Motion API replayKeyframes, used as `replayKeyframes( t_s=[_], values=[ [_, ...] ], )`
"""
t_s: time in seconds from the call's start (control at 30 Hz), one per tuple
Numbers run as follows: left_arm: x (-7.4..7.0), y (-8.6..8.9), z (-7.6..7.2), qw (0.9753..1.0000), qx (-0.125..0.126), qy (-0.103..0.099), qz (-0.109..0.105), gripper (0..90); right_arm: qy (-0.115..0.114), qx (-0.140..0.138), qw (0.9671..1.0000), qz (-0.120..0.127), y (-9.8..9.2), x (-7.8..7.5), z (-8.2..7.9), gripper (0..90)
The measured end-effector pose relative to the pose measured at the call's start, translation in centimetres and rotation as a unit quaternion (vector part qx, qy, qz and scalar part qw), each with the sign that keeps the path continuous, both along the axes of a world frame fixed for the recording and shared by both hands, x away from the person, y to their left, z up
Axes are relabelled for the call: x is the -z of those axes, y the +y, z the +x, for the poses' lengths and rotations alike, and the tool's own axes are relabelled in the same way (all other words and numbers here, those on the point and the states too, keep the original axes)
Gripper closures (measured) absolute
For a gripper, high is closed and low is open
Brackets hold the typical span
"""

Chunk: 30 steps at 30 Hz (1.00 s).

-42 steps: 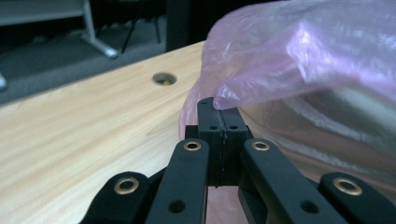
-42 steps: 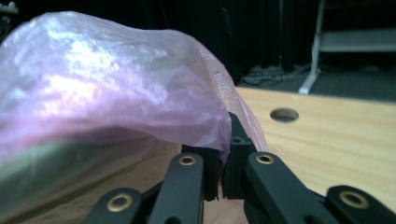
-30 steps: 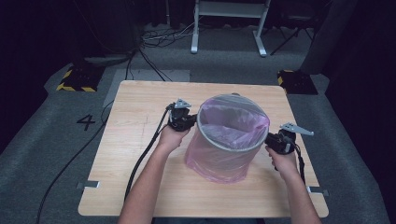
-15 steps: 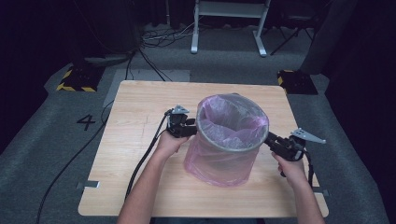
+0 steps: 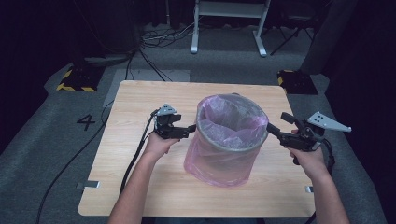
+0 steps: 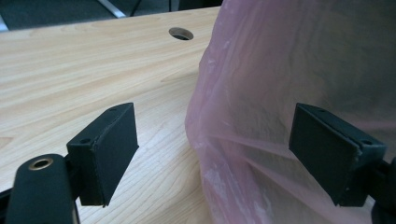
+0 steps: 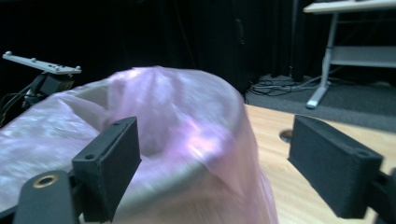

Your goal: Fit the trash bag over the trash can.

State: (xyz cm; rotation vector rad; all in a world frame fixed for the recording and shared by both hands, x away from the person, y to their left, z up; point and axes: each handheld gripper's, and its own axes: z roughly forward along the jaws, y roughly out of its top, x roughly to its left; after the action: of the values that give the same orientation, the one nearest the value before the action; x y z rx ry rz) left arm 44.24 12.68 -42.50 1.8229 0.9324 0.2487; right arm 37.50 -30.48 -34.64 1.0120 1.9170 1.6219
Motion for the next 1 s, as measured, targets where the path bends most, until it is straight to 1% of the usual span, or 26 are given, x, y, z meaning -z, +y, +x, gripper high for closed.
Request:
replayKeyframes(
  t_s=[0.03, 0.07, 0.1, 0.13, 0.17, 0.23, 0.3, 0.33, 0.4, 0.43, 0.47, 0.5, 0.53, 0.63, 0.7, 0.77, 0.83, 0.9, 0.93, 1.0],
  values=[
    [0.0, 0.1, -0.2, 1.0000, 0.001, 0.000, -0.005, 15.5, -0.004, -0.008, 0.9999, -0.006, 0.5, -0.6, 0.1, 15.7],
    [-0.1, 0.2, -0.4, 1.0000, 0.004, -0.001, -0.005, 15.6, -0.006, -0.016, 0.9998, -0.010, 0.9, -1.1, 0.2, 15.7],
    [-0.1, 0.2, -0.6, 1.0000, 0.003, -0.004, 0.004, 15.5, -0.009, -0.019, 0.9997, -0.014, 1.2, -1.5, 0.3, 15.5],
    [-0.2, 0.2, -0.8, 1.0000, 0.005, -0.006, 0.006, 15.5, -0.013, -0.022, 0.9994, -0.024, 1.8, -2.1, 0.5, 15.5],
    [-0.2, 0.3, -1.0, 0.9999, 0.007, -0.009, 0.004, 15.5, -0.015, -0.025, 0.9992, -0.027, 2.2, -2.6, 0.6, 15.2],
    [-0.3, 0.4, -1.4, 0.9997, 0.014, -0.018, 0.004, 15.3, -0.018, -0.029, 0.9989, -0.031, 2.9, -3.6, 1.0, 15.0],
    [-0.3, 0.5, -1.7, 0.9995, 0.022, -0.023, 0.006, 15.7, -0.016, -0.040, 0.9987, -0.027, 3.6, -4.4, 1.5, 14.7],
    [-0.3, 0.5, -1.8, 0.9994, 0.023, -0.025, 0.003, 15.7, -0.015, -0.047, 0.9985, -0.023, 3.9, -4.8, 1.8, 14.5],
    [-0.3, 0.6, -2.2, 0.9990, 0.032, -0.031, -0.003, 15.6, -0.010, -0.053, 0.9982, -0.025, 4.5, -5.2, 2.4, 15.0],
    [-0.2, 0.6, -2.4, 0.9989, 0.033, -0.033, -0.001, 15.6, -0.007, -0.060, 0.9977, -0.029, 4.9, -5.5, 2.8, 15.1],
    [-0.2, 0.7, -2.6, 0.9989, 0.033, -0.033, 0.002, 15.6, -0.009, -0.061, 0.9976, -0.033, 5.3, -5.7, 3.1, 15.2],
    [-0.2, 0.7, -2.8, 0.9989, 0.034, -0.032, 0.001, 15.5, -0.012, -0.060, 0.9974, -0.037, 5.7, -5.9, 3.3, 15.4],
    [-0.2, 0.8, -3.1, 0.9987, 0.037, -0.036, -0.001, 15.5, -0.011, -0.067, 0.9969, -0.039, 6.1, -6.1, 3.5, 15.5],
    [-0.1, 0.9, -4.0, 0.9982, 0.040, -0.043, -0.013, 15.3, -0.016, -0.072, 0.9959, -0.053, 7.3, -6.4, 4.2, 16.9],
    [0.0, 1.0, -4.4, 0.9978, 0.044, -0.048, -0.014, 15.2, -0.021, -0.080, 0.9948, -0.059, 8.2, -6.5, 4.5, 18.9],
    [0.2, 1.1, -5.0, 0.9975, 0.044, -0.051, -0.022, 15.1, -0.028, -0.083, 0.9941, -0.064, 9.0, -6.5, 4.7, 22.8],
    [0.4, 1.2, -5.4, 0.9971, 0.048, -0.054, -0.022, 15.1, -0.034, -0.090, 0.9931, -0.067, 9.8, -6.3, 5.0, 24.2],
    [0.5, 1.3, -5.7, 0.9969, 0.053, -0.054, -0.024, 14.9, -0.027, -0.103, 0.9914, -0.076, 10.4, -6.1, 5.5, 26.2],
    [0.5, 1.4, -5.9, 0.9969, 0.051, -0.055, -0.023, 14.9, -0.020, -0.112, 0.9904, -0.078, 10.8, -6.1, 5.7, 26.2],
    [0.6, 1.6, -6.1, 0.9966, 0.054, -0.057, -0.025, 14.8, -0.013, -0.118, 0.9885, -0.093, 11.5, -6.0, 6.1, 24.3]
  ],
)
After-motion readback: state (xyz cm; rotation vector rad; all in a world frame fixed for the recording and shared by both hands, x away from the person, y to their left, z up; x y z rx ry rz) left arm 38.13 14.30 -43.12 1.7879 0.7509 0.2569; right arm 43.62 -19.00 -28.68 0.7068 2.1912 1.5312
